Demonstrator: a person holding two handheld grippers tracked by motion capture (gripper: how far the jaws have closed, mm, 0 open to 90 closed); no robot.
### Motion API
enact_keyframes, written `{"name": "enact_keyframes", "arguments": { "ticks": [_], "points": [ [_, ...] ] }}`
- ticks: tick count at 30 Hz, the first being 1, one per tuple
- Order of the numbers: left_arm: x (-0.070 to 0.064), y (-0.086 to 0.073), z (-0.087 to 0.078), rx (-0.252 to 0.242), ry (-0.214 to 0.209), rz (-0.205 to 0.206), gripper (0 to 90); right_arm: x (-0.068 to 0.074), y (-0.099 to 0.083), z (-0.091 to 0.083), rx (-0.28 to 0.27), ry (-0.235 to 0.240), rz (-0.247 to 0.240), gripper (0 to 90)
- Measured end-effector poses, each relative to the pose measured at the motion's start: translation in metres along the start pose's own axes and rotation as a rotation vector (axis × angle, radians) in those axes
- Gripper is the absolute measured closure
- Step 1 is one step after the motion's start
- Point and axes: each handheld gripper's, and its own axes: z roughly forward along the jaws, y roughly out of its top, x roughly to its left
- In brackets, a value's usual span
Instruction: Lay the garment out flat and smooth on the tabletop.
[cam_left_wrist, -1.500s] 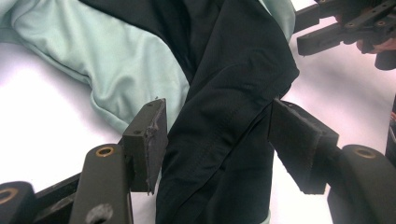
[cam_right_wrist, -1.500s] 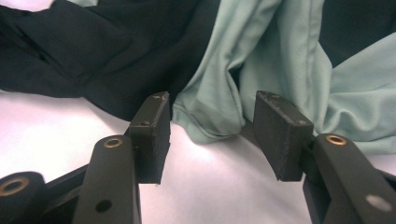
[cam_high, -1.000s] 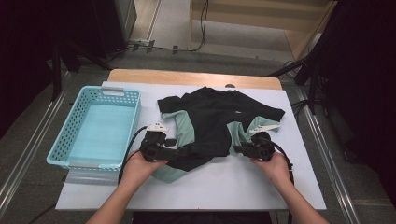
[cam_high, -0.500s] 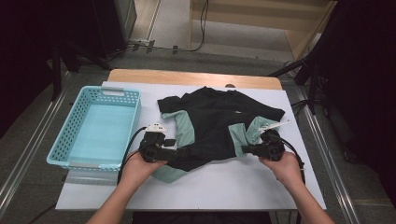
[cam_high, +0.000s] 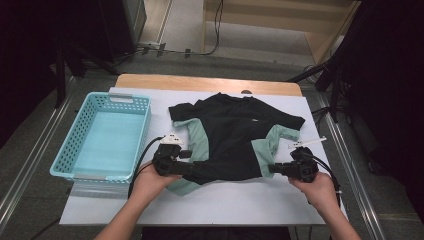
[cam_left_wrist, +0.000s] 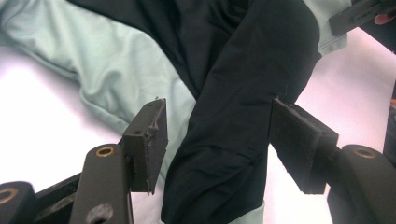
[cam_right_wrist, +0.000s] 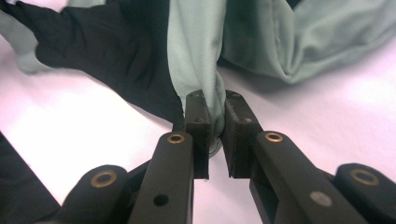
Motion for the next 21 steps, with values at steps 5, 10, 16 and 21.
{"name": "enact_keyframes", "arguments": {
  "ticks": [5,10,16,21],
  "points": [
    [-0.003,0.002,0.005,0.007,-0.010,0.017,38.9,-0.010,-0.007,0.008,-0.007,-0.046,0.013,75.0],
    [-0.003,0.004,0.006,0.006,-0.015,0.022,38.9,-0.018,-0.009,0.009,-0.050,-0.065,0.010,64.3],
    [-0.001,0.006,0.007,0.005,-0.017,0.021,38.9,-0.009,-0.015,-0.010,-0.158,-0.052,-0.079,60.3],
    [-0.001,0.007,0.007,0.003,-0.017,0.024,38.9,0.001,-0.017,-0.010,-0.162,-0.048,-0.135,59.3]
  ]
}}
